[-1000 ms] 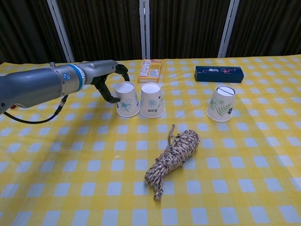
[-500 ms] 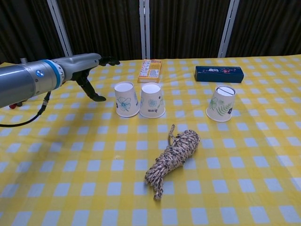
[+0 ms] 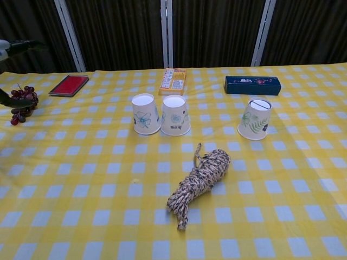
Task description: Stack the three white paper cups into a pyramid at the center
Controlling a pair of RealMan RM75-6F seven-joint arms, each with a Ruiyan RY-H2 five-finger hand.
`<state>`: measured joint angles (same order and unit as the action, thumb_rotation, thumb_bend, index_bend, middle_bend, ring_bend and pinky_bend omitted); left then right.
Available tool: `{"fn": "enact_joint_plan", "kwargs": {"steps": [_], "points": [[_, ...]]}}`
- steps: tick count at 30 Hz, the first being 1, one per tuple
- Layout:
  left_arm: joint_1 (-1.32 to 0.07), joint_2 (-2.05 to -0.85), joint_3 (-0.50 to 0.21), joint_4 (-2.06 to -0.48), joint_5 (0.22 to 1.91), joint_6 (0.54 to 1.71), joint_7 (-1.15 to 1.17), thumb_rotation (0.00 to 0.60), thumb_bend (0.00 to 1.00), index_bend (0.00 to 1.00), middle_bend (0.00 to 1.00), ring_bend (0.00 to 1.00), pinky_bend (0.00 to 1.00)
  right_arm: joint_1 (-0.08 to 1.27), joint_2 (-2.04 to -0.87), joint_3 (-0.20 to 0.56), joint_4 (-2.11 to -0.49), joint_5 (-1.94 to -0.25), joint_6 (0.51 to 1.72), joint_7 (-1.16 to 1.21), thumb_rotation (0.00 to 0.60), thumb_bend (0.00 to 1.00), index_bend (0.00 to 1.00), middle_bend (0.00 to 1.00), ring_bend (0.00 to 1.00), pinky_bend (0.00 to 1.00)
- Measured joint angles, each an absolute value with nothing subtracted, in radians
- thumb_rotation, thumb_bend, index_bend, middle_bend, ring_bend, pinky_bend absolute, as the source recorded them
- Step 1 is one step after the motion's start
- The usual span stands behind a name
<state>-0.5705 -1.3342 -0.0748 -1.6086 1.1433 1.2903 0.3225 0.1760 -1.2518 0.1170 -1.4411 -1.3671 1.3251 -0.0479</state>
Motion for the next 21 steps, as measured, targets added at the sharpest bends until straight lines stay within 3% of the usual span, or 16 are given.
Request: {"fn": "enact_joint_plan", "kwargs": {"steps": [6, 21], "points": [[-0.491, -1.254, -0.023, -1.674, 1.231, 1.349, 0.291, 0.6, 0.26, 0.0, 0.0, 0.0, 0.0, 0.236, -1.245, 0.156, -1.531, -1.333, 1.285, -0.19, 0.6, 0.14, 0.14, 0.0, 0.0, 0.0], [-0.453, -1.213, -0.05, -1.688, 1.284, 1.334, 0.204, 0.6, 0.26, 0.0, 0.0, 0.0, 0.0, 0.454, -1.315, 0.245, -1.606, -1.084, 1.066, -0.462, 0.6, 0.15, 0.22, 0.0, 0.0, 0.0]]}}
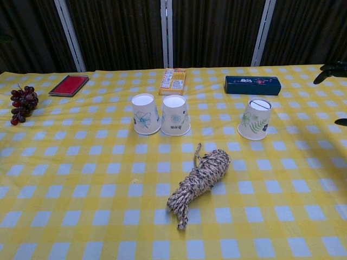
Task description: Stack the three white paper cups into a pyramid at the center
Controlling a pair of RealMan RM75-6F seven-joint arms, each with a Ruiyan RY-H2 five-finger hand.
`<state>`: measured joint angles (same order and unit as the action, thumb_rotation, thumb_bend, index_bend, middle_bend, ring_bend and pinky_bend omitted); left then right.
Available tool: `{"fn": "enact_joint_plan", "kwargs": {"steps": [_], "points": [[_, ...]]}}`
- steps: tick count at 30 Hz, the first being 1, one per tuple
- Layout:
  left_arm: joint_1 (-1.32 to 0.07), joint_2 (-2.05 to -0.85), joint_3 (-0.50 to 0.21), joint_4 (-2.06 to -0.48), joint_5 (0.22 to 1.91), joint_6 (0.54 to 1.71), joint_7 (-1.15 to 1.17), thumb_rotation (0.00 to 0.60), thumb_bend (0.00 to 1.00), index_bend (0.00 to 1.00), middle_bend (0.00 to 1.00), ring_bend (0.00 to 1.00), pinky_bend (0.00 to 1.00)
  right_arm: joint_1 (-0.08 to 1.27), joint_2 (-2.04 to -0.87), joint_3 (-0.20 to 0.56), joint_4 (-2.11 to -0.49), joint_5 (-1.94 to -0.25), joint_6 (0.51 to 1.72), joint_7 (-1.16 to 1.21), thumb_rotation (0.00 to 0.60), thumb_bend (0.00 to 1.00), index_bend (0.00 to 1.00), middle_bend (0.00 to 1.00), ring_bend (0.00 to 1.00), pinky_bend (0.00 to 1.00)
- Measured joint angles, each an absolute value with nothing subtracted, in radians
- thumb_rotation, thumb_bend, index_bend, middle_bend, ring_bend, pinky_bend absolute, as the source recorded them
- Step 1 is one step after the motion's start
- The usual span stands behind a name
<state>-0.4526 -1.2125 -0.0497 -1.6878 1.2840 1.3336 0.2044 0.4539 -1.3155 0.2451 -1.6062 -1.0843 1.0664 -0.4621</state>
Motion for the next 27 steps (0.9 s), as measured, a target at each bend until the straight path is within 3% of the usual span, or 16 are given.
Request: {"fn": "enact_joint_plan", "kwargs": {"steps": [27], "points": [[-0.442, -1.204, -0.096, -1.663, 1.279, 1.265, 0.149, 0.6, 0.26, 0.0, 0.0, 0.0, 0.0, 0.702, -1.451, 0.288, -1.492, -0.794, 0.902, -0.585, 0.6, 0.23, 0.22, 0.0, 0.0, 0.0]]}}
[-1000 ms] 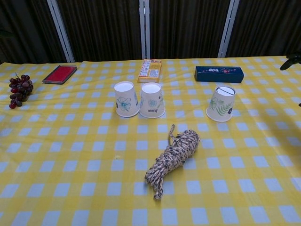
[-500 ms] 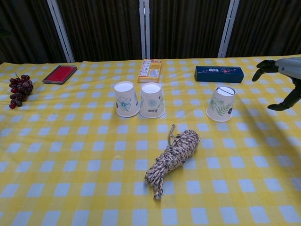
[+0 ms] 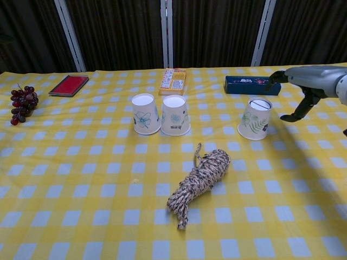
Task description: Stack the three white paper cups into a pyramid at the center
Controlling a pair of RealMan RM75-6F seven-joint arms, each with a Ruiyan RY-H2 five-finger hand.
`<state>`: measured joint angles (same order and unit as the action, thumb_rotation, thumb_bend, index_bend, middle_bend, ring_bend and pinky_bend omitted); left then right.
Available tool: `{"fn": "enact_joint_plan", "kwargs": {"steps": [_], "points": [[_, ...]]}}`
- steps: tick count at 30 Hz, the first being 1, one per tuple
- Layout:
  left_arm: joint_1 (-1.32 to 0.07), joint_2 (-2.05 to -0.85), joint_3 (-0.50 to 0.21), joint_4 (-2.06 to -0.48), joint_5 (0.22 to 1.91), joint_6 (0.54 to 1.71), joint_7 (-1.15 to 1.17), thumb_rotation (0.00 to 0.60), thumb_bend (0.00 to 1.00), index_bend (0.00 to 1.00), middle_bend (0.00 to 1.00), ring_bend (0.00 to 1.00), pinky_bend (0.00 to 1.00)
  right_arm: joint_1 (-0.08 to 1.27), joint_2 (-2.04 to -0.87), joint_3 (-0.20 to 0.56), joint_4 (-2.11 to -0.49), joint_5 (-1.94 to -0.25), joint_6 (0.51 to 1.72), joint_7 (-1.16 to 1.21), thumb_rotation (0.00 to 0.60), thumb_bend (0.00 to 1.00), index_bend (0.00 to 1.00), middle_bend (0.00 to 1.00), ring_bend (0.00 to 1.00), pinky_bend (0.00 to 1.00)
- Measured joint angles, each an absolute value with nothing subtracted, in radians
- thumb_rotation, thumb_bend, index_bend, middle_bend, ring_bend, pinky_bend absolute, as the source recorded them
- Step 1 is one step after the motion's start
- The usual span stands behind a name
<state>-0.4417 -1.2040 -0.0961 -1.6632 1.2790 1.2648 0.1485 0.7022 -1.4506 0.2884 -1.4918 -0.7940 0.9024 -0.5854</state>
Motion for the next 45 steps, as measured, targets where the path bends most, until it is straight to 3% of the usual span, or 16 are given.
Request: {"fn": "enact_joint_plan", "kwargs": {"steps": [11, 19, 34, 45], "points": [[-0.439, -1.206, -0.109, -1.651, 1.282, 1.246, 0.132, 0.6, 0.26, 0.0, 0.0, 0.0, 0.0, 0.789, -1.488, 0.273, -1.457, -0.702, 0.874, -0.624, 0.6, 0.23, 0.28, 0.0, 0.0, 0.0], [-0.438, -1.206, -0.116, -1.644, 1.282, 1.233, 0.12, 0.6, 0.26, 0.0, 0.0, 0.0, 0.0, 0.815, -1.504, 0.257, -1.442, -0.69, 0.901, -0.619, 0.6, 0.28, 0.42, 0.07, 0.0, 0.0], [-0.43, -1.198, -0.131, -1.643, 1.283, 1.225, 0.099, 0.6, 0.26, 0.0, 0.0, 0.0, 0.0, 0.876, -1.477, 0.295, -1.579, -0.791, 0.985, -0.615, 0.6, 0.28, 0.42, 0.08, 0.0, 0.01], [-0.429, -1.19, -0.141, -1.632, 1.278, 1.208, 0.059, 0.6, 0.26, 0.0, 0.0, 0.0, 0.0, 1.036, -1.552, 0.358, -1.618, -0.701, 1.033, -0.769, 0.6, 0.27, 0.42, 0.07, 0.0, 0.02]]}}
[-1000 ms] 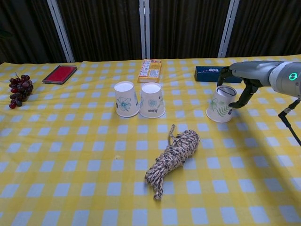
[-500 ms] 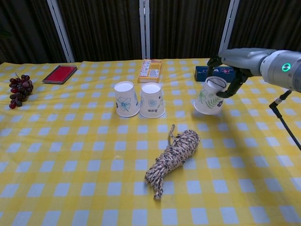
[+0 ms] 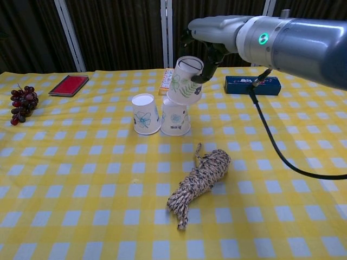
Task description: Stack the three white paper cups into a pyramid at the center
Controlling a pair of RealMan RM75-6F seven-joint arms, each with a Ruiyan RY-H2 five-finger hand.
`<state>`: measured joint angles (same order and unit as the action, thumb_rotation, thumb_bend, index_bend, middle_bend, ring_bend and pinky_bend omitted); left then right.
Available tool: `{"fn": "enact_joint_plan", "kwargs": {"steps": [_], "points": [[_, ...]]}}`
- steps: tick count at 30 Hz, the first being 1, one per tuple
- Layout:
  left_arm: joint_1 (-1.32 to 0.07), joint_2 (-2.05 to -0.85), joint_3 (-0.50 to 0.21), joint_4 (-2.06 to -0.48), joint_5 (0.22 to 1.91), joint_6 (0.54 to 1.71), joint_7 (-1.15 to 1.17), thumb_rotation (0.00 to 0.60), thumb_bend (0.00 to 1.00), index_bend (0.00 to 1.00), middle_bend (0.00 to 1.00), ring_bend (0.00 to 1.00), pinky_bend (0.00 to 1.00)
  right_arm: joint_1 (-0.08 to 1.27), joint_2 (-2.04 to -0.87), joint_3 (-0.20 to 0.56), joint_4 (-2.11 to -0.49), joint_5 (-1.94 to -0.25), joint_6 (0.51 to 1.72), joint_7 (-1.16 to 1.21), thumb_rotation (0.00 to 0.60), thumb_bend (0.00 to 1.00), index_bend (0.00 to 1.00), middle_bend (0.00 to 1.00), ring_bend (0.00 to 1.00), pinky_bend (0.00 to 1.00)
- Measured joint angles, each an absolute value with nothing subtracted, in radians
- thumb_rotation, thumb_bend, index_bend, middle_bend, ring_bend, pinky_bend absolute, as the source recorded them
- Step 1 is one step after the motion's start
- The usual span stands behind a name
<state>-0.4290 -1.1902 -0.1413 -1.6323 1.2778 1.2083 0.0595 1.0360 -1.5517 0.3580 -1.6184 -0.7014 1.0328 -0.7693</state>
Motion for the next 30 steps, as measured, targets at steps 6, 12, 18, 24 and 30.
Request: {"fn": "enact_joint_plan", "kwargs": {"steps": [6, 12, 18, 24, 30], "points": [[-0.426, -1.182, -0.143, -1.629, 1.285, 1.204, 0.034, 0.6, 0.26, 0.0, 0.0, 0.0, 0.0, 1.097, -1.644, 0.363, -1.557, -0.658, 1.025, -0.783, 0.6, 0.27, 0.42, 0.08, 0.0, 0.02], [-0.423, -1.176, -0.15, -1.62, 1.28, 1.199, 0.008, 0.6, 0.26, 0.0, 0.0, 0.0, 0.0, 1.161, -1.701, 0.383, -1.485, -0.663, 1.034, -0.785, 0.6, 0.28, 0.42, 0.09, 0.0, 0.04], [-0.423, -1.171, -0.156, -1.615, 1.274, 1.19, -0.009, 0.6, 0.26, 0.0, 0.0, 0.0, 0.0, 1.196, -1.718, 0.384, -1.445, -0.665, 1.045, -0.814, 0.6, 0.28, 0.42, 0.09, 0.0, 0.04], [-0.427, -1.168, -0.16, -1.611, 1.269, 1.178, -0.014, 0.6, 0.26, 0.0, 0.0, 0.0, 0.0, 1.207, -1.727, 0.378, -1.415, -0.627, 1.041, -0.827, 0.6, 0.28, 0.42, 0.08, 0.0, 0.04], [-0.426, -1.172, -0.158, -1.61, 1.27, 1.176, -0.013, 0.6, 0.26, 0.0, 0.0, 0.0, 0.0, 1.211, -1.738, 0.372, -1.386, -0.622, 1.034, -0.813, 0.6, 0.28, 0.42, 0.08, 0.0, 0.04]]}}
